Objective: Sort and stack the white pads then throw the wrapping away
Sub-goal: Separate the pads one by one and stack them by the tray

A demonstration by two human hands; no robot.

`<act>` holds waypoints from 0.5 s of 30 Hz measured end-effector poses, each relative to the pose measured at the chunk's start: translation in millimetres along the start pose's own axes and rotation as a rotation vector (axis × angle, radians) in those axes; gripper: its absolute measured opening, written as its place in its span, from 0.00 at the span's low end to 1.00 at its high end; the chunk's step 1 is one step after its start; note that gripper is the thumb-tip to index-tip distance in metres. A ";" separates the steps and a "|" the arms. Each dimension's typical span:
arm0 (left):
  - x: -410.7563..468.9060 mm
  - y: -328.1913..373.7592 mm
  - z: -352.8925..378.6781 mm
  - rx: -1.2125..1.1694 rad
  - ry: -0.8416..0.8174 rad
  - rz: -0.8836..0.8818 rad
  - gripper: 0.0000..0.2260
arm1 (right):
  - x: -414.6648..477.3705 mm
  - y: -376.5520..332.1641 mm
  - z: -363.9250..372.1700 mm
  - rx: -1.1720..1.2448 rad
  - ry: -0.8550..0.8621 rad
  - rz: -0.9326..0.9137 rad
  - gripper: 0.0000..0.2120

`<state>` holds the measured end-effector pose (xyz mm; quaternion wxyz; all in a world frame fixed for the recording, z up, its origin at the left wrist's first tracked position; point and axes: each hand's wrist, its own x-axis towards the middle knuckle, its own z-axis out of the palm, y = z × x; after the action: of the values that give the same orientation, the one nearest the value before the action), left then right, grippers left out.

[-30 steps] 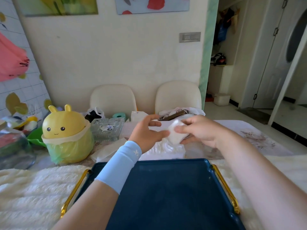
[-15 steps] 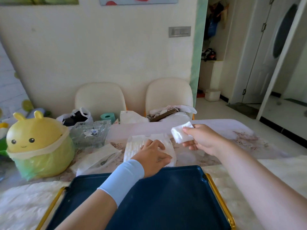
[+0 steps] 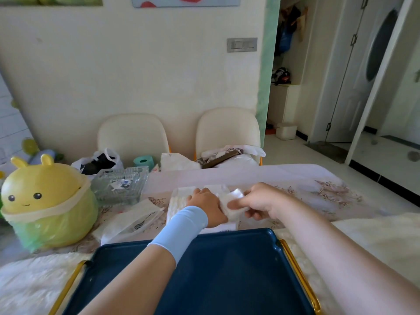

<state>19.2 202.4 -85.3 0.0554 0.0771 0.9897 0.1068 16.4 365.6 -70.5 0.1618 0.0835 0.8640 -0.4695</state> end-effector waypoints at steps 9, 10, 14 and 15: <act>-5.9 -3.4 -5.1 0.007 -0.027 -0.001 0.12 | -1.5 -24.5 13.0 -0.434 0.040 0.103 0.21; -6.1 -3.2 -5.2 0.008 -0.032 -0.003 0.13 | -1.6 -26.1 15.1 -0.448 0.030 0.113 0.21; -7.3 -6.7 -7.7 0.136 -0.056 -0.034 0.19 | 1.4 -28.7 25.2 -0.583 0.037 0.128 0.22; -7.1 -9.7 -9.1 0.189 -0.058 -0.051 0.21 | 3.9 -28.7 27.8 -0.613 0.055 0.125 0.24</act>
<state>23.6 190.0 -78.0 0.0791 0.0598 0.9950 0.0090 9.8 326.6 -63.5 0.1845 0.0964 0.9625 -0.1740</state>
